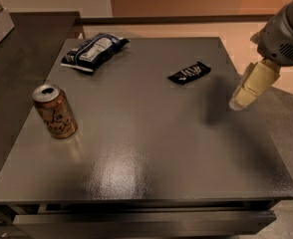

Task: Pick rxbar chocolate

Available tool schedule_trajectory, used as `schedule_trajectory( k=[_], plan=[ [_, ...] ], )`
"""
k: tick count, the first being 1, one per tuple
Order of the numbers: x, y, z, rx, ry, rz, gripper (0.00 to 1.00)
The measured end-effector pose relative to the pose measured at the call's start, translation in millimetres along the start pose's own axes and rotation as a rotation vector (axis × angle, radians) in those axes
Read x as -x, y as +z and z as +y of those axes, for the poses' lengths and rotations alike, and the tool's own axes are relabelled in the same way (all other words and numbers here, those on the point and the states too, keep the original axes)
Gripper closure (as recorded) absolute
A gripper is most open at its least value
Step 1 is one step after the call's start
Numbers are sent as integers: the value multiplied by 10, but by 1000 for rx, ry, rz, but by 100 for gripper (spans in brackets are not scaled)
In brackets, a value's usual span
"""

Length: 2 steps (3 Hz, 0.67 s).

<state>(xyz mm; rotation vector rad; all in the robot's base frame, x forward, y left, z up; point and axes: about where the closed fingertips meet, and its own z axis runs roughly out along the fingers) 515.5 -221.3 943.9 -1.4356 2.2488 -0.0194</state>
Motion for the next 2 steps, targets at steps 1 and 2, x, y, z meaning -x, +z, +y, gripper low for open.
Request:
schedule_trajectory(
  k=[1, 2],
  plan=[
    [75, 256, -269, 1, 34, -95, 0],
    [144, 518, -499, 15, 61, -161, 0]
  ],
)
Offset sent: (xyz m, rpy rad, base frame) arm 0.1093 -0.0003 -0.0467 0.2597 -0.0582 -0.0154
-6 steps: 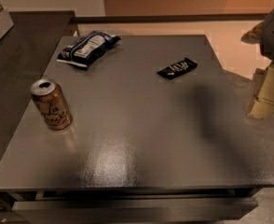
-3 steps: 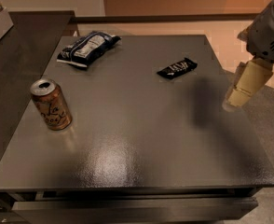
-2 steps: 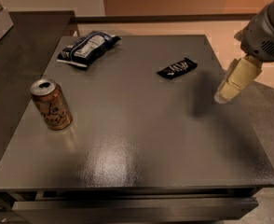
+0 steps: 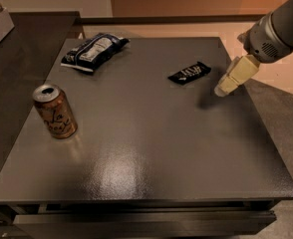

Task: Pick rxbar chocolate

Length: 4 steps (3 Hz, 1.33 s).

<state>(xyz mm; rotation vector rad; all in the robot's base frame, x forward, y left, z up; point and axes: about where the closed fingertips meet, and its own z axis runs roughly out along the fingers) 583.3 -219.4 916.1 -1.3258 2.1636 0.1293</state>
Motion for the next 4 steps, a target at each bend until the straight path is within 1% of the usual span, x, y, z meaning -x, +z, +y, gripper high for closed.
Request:
schedule_trajectory(
  k=[2, 3, 4],
  plan=[
    [108, 568, -268, 37, 85, -111, 0],
    [163, 779, -352, 52, 126, -159, 0],
    [198, 920, -381, 68, 148, -208, 0]
  ],
)
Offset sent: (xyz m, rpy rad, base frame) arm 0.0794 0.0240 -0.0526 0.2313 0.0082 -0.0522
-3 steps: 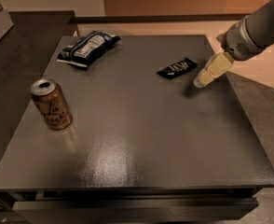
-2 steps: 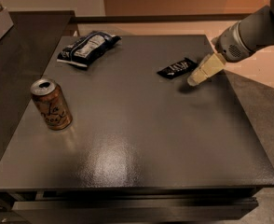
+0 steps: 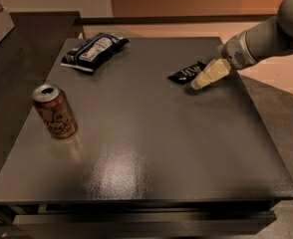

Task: Pick rxbar chocolate

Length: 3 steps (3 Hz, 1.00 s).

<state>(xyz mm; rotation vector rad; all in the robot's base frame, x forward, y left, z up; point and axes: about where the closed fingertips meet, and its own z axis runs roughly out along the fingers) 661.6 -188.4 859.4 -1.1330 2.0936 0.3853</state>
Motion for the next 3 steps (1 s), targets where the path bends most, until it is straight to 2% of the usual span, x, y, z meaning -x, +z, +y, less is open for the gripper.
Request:
schedule_trajectory(
  k=[1, 3],
  plan=[
    [13, 121, -12, 16, 7, -40, 0],
    [6, 299, -4, 47, 12, -78, 0]
  ],
)
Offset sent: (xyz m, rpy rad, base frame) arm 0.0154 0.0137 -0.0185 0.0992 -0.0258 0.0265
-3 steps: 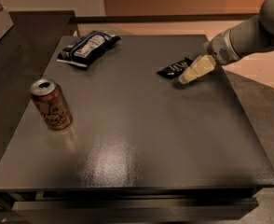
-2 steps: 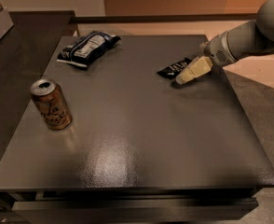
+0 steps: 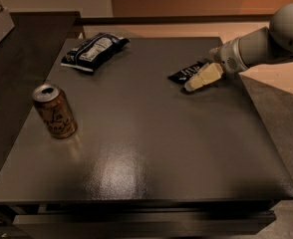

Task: Pick rxbar chocolate

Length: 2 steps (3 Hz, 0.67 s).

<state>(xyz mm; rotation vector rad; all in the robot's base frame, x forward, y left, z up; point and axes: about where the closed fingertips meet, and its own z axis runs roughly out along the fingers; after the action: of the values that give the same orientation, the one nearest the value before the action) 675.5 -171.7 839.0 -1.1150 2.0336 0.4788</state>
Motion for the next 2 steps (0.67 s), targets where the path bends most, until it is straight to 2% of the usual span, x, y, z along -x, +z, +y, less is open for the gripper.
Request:
schedule_trajectory(
  k=[1, 2],
  plan=[
    [-16, 52, -6, 13, 1, 2, 13],
    [-48, 85, -18, 25, 2, 10, 32]
  ],
)
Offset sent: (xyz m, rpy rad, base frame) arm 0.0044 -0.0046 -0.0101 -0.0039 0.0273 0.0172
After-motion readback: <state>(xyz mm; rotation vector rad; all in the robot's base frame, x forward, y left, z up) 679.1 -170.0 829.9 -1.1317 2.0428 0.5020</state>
